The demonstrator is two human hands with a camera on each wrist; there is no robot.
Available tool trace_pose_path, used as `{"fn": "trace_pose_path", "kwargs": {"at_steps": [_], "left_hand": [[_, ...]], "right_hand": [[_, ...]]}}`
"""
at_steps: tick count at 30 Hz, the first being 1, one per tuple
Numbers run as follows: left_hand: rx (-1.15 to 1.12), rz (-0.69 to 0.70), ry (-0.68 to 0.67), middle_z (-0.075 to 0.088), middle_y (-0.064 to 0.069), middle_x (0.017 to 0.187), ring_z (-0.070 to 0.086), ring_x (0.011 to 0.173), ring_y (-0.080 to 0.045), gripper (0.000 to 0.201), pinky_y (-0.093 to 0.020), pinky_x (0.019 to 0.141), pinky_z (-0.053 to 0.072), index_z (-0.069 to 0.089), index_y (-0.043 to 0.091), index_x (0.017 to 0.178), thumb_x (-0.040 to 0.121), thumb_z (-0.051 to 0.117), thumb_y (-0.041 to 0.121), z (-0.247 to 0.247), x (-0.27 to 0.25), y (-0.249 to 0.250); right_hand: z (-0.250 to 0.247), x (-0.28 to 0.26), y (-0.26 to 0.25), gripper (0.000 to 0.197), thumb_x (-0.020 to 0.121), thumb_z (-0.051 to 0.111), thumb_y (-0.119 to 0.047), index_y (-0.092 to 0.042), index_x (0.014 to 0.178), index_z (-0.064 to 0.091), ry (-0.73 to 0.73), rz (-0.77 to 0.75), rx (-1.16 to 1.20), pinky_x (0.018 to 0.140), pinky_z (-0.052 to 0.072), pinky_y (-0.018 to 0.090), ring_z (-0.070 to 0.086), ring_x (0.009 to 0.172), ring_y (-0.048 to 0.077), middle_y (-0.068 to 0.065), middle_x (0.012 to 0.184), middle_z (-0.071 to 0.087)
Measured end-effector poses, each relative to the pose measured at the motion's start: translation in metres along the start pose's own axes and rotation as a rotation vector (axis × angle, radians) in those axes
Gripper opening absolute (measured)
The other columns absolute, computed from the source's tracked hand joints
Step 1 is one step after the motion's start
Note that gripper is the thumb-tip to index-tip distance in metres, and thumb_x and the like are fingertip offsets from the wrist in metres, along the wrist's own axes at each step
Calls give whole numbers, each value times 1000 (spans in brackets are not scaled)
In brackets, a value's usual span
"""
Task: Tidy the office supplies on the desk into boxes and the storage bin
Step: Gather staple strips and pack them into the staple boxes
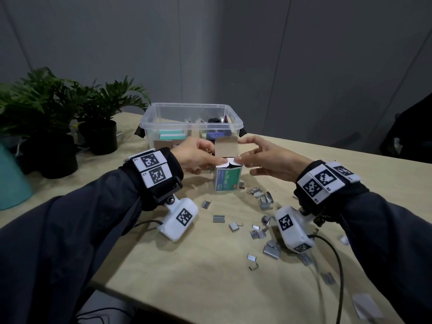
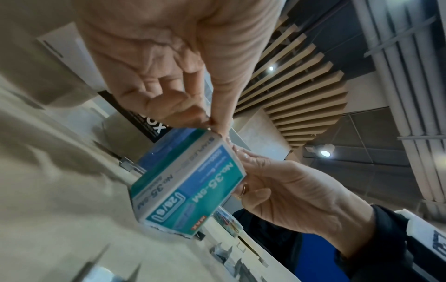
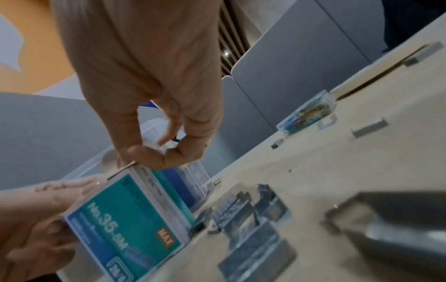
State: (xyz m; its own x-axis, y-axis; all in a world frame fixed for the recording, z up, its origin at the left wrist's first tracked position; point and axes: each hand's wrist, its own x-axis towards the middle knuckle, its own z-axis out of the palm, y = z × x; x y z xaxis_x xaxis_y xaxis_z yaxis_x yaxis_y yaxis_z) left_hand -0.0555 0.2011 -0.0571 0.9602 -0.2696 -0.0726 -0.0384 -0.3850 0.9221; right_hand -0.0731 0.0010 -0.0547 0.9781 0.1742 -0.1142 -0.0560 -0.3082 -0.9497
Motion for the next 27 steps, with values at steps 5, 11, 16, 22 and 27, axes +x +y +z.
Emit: {"fn": "trace_pose_path", "kwargs": {"at_steps": [5,11,16,22,27], "left_hand": [[103,162,56,47,10,39,42,36,-3,12,-15,37,36,74,6,89,78,78,8,1,-5,5],[177,175,69,58,7,49,56,43,-2,11,-15,46,48,75,4,91,80,76,4,0,-5,7],[-5,71,-4,60,-9,74,65,54,-10,33,-19,56,57,62,-10,111,79,72,-7,-3,-9,7],[0,-29,-86,71,-17,96,71,88,-24,32,-35,79,59,65,-7,111,80,72,0,-1,-11,7],[145,30,-84,70,-8,84,67,76,-14,26,-36,76,61,70,-2,103,80,75,7,-1,-6,5]], "right_hand": [[-6,-11,-9,45,95,59,-14,-33,135,53,-109,-135,-242,71,49,28,62,93,11,-2,114,62],[-1,-15,-5,36,91,68,-22,-29,127,66,-80,-340,-497,54,51,21,68,76,6,-5,117,67],[-2,-9,0,34,91,68,-17,-23,124,69,-75,-400,-605,51,52,21,68,69,4,-4,114,67],[0,-4,0,30,89,70,-13,-19,118,71,11,-366,-536,57,59,24,71,72,13,1,110,71],[1,-2,0,26,89,69,-13,-17,115,73,23,-351,-452,64,61,29,73,77,25,5,104,73]]}}
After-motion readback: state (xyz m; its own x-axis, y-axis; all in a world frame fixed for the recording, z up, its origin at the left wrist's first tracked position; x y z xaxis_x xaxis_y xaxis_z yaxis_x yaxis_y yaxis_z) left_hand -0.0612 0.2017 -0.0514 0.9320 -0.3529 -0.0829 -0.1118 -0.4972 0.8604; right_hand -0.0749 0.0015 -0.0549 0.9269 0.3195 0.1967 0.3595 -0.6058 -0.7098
